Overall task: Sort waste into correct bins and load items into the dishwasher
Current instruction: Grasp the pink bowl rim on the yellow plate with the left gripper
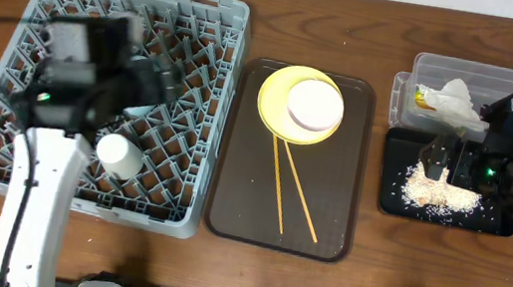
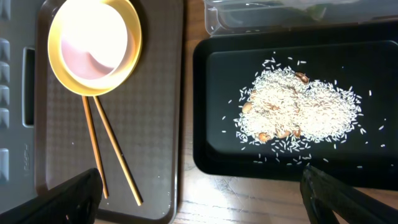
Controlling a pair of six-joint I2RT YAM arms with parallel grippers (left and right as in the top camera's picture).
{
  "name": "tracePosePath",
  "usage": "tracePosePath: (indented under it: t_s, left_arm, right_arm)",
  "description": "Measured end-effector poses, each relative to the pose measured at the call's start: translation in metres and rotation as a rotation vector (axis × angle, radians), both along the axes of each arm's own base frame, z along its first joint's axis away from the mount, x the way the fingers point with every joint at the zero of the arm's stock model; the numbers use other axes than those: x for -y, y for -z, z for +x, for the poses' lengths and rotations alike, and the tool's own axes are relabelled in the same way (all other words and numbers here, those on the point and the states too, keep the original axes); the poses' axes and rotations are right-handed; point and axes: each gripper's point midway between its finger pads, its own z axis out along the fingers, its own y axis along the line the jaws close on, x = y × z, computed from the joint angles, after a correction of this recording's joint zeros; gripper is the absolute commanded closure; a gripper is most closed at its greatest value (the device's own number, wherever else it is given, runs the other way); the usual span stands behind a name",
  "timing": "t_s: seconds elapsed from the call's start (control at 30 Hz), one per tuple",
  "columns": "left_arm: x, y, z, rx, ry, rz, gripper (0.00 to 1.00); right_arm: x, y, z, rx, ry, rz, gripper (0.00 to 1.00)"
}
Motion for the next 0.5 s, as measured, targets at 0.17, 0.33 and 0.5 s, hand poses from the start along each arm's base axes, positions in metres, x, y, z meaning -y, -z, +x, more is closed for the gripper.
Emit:
tracePosePath:
  t_s: [0.17,0.33,0.5]
  left_arm:
    - [0.068,-0.028,0.015,0.12,0.184,0.073,0.08]
    - [0.143,-0.008,0.024,0.18,0.419,0.153,0.08]
    - [0.208,0.042,0.031,0.183,0.612,0.223,0.08]
  right_arm:
    - [0.001,0.0,0.0,0.0,0.002,-0.004,0.01]
    - [0.001,0.0,0.0,0.0,0.003,-0.006,0.01]
    - [0.001,0.0,0.0,0.0,0.003,-0.006,0.01]
